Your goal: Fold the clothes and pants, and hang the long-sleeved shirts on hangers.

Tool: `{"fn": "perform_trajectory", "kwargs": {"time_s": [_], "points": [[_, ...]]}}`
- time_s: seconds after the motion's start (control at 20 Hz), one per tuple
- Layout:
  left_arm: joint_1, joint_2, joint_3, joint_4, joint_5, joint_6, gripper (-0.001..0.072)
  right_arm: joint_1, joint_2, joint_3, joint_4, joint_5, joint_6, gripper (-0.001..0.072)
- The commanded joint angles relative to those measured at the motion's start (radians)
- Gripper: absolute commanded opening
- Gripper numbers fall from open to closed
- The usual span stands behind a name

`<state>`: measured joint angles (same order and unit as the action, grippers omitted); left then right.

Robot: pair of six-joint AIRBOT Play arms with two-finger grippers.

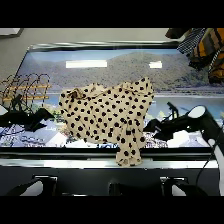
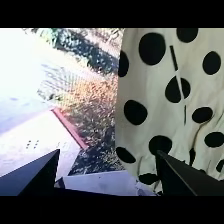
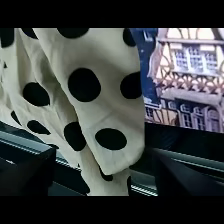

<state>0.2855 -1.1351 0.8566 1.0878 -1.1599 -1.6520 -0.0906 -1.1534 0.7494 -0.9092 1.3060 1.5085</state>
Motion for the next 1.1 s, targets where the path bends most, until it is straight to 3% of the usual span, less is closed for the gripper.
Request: {"fn": "perform_trajectory", "kwargs": {"time_s": [0.0, 0.1, 0.15, 0.3, 0.5, 0.55, 0.6, 0.65, 0.7, 0.75, 0.9, 1.05], "points": [[0.006, 0.034, -0.100, -0.008, 0.010, 0.015, 0.0684, 0.082, 0.026, -0.170, 0.052, -0.156, -0.001, 0.0531], [0.006, 0.034, -0.118, -0.017, 0.024, 0.027, 0.0684, 0.091, 0.026, -0.175, 0.061, -0.190, -0.002, 0.0181], [0.006, 0.034, -0.130, -0.039, 0.032, 0.048, 0.0684, 0.091, 0.026, -0.175, 0.072, -0.200, 0.003, 0.0042], [0.006, 0.032, -0.178, -0.124, 0.054, 0.109, 0.0684, 0.089, 0.033, -0.161, 0.081, -0.187, 0.014, 0.0018], [0.005, 0.031, -0.240, -0.136, 0.086, 0.109, 0.0684, 0.089, 0.068, -0.080, -0.062, -0.117, 0.094, 0.0019], [0.005, 0.029, -0.249, -0.137, 0.088, 0.114, 0.0684, 0.089, 0.076, -0.064, -0.089, -0.098, 0.111, 0.0099], [0.005, 0.029, -0.256, -0.142, 0.088, 0.131, 0.0684, 0.089, 0.079, -0.061, -0.100, -0.081, 0.113, 0.0365], [0.006, 0.029, -0.258, -0.146, 0.089, 0.143, 0.0684, 0.089, 0.078, -0.062, -0.109, -0.060, 0.115, 0.0508], [0.006, 0.028, -0.258, -0.146, 0.090, 0.146, 0.0684, 0.089, 0.078, -0.064, -0.118, -0.054, 0.115, 0.0547], [0.006, 0.028, -0.258, -0.146, 0.094, 0.146, 0.0684, 0.089, 0.078, -0.068, -0.125, -0.065, 0.115, 0.0632], [0.005, 0.028, -0.258, -0.148, 0.107, 0.146, 0.0684, 0.089, 0.067, -0.090, -0.054, -0.150, 0.102, 0.0629], [0.005, 0.028, -0.258, -0.151, 0.109, 0.147, 0.0685, 0.090, -0.026, -0.123, 0.124, -0.185, 0.014, 0.0628]]}}
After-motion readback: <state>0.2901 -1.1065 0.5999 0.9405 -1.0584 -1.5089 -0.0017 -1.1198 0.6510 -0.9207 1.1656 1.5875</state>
